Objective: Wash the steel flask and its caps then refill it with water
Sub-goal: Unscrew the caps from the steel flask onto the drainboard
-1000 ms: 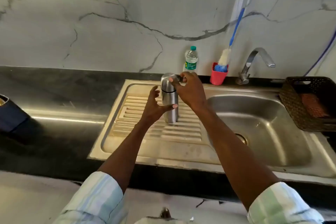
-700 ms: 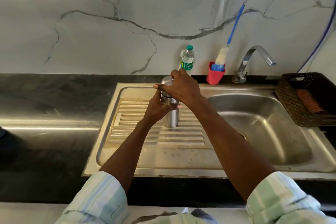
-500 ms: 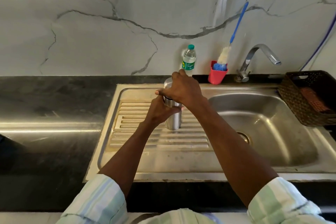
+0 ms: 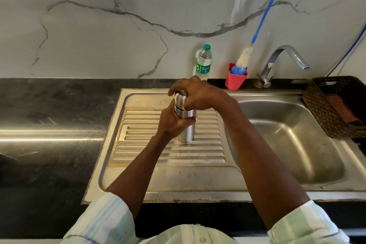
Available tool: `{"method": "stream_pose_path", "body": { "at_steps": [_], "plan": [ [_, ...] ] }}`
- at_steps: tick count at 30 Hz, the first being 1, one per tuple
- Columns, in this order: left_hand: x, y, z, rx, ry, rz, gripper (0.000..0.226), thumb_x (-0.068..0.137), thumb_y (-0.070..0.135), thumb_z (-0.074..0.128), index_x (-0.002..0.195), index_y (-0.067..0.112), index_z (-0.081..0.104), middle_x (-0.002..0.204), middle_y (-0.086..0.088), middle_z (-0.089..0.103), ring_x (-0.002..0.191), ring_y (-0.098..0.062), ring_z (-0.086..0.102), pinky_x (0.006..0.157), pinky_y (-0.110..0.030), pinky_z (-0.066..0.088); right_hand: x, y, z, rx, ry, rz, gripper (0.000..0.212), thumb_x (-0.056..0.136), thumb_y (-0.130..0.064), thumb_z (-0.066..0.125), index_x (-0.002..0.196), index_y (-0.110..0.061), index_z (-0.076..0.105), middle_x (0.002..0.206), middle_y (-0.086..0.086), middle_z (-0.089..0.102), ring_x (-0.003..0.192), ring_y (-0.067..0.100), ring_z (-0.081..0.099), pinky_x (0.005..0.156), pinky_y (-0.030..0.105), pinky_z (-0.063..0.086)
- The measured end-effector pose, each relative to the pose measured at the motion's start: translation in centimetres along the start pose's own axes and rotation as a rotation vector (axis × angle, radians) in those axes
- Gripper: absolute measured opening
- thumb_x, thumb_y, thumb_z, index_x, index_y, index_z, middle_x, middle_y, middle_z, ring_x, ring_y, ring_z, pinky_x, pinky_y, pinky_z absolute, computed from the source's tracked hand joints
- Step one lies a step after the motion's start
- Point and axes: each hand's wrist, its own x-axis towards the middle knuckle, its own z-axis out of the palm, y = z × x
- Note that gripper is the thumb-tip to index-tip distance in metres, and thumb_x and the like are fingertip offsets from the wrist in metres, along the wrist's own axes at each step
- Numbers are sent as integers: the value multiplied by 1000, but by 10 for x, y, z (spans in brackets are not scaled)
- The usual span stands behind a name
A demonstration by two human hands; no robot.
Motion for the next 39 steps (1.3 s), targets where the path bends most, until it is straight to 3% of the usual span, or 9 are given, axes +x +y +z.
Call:
{"method": "stream_pose_path", "body": {
  "at_steps": [5,8,13,16,19,22,27,32,39],
  "plan": [
    [0,-3,1,-19,-14,4,71,63,48,81,121,12,63,108,1,73,97,-12,70,85,-40,58,2,-8,4,-203,158,241,83,76,-77,57,138,-22,48,139,7,46,124,29,47,91,41,43],
    [-1,-1,1,-20,-10,-1,72,61,52,79,119,14,62,107,6,72,93,-8,70,83,-33,59,2,-13,7,-188,156,275,64,83,-62,62,131,-21,53,127,5,57,112,26,56,77,34,42],
    [-2,3,1,-15,6,37,82,62,46,84,129,11,52,105,7,68,91,-11,70,79,-27,58,-8,-13,-12,-149,-92,-4,41,94,-16,52,129,-36,59,150,-6,37,130,26,30,102,39,35],
    [0,2,1,-33,4,80,71,66,42,84,123,6,59,108,2,72,93,-9,70,81,-35,59,-10,-9,-10,-105,-13,39,58,86,-41,68,140,-36,48,160,-3,16,144,27,11,113,49,24],
    [-1,1,2,-53,-2,66,73,66,47,80,123,7,60,109,-2,73,98,-10,70,83,-30,58,-6,-10,3,-142,160,214,81,78,-66,65,143,-23,42,148,8,27,132,30,37,97,43,42],
    [-1,-3,3,-41,-4,43,77,64,51,80,126,11,59,110,1,73,95,-9,70,82,-32,59,-4,-13,5,-97,169,215,62,83,-50,67,137,-24,49,133,5,37,117,27,50,82,35,45],
    [-1,-3,2,-23,5,46,84,63,51,80,132,12,53,111,4,71,93,-12,70,81,-29,59,-12,-10,-10,-108,-53,-23,44,93,-16,55,131,-37,58,155,-8,28,136,27,21,112,44,29],
    [1,-6,3,-44,-3,67,67,68,41,83,124,13,59,109,1,72,97,-11,70,83,-40,59,-5,-12,4,-173,127,197,81,78,-66,64,145,-28,39,150,7,26,136,31,32,100,45,40],
    [-1,-7,3,-29,-9,33,82,64,52,81,132,17,51,113,0,71,96,-14,70,82,-34,59,-1,-8,1,-120,-2,-2,48,88,-14,60,131,-34,54,141,-3,40,126,27,34,97,36,39]
  ]
}}
